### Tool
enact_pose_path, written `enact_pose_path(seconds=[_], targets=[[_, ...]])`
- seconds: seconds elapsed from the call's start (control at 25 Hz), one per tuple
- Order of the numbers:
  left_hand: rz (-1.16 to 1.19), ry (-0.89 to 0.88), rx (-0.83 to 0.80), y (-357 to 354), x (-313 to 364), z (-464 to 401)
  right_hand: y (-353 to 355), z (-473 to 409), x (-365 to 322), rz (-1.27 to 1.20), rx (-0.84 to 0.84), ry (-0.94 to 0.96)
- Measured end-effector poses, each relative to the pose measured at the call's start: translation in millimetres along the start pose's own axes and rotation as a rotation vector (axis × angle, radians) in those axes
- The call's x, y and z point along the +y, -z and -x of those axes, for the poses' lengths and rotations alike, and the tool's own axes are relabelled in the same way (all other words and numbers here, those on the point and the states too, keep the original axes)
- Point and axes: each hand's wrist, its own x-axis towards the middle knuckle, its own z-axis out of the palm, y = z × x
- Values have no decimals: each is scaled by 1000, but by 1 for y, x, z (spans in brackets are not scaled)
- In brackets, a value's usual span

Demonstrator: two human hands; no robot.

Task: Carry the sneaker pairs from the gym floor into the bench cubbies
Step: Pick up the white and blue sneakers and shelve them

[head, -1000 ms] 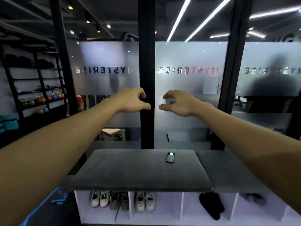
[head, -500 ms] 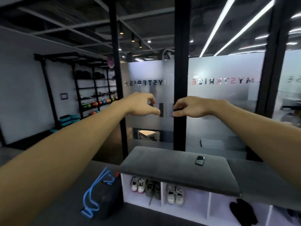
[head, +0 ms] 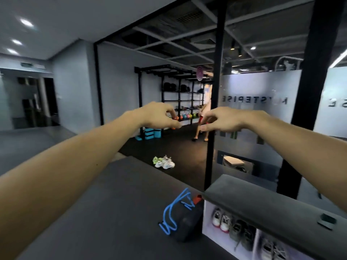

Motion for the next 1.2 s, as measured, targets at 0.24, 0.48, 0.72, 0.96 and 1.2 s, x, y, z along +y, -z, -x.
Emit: enact_pose_path(seconds=[0.24,0.48,0.72,0.96,1.2], targets=[[-25,110,-23,22,-160,7,-35,-138,-98,-73,42,109],[19,135,3,15,-284,-31,-81,-258,-127,-74,20,108],[23,102,3,-26,-377,-132,-122,-400,-113,-53,33,120],[8,70,-27,-52,-469,-261,-140,-552,-78,-67,35,86],[8,43,-37,-81,-575,-376,-165,-699,-55,-65,24,51]])
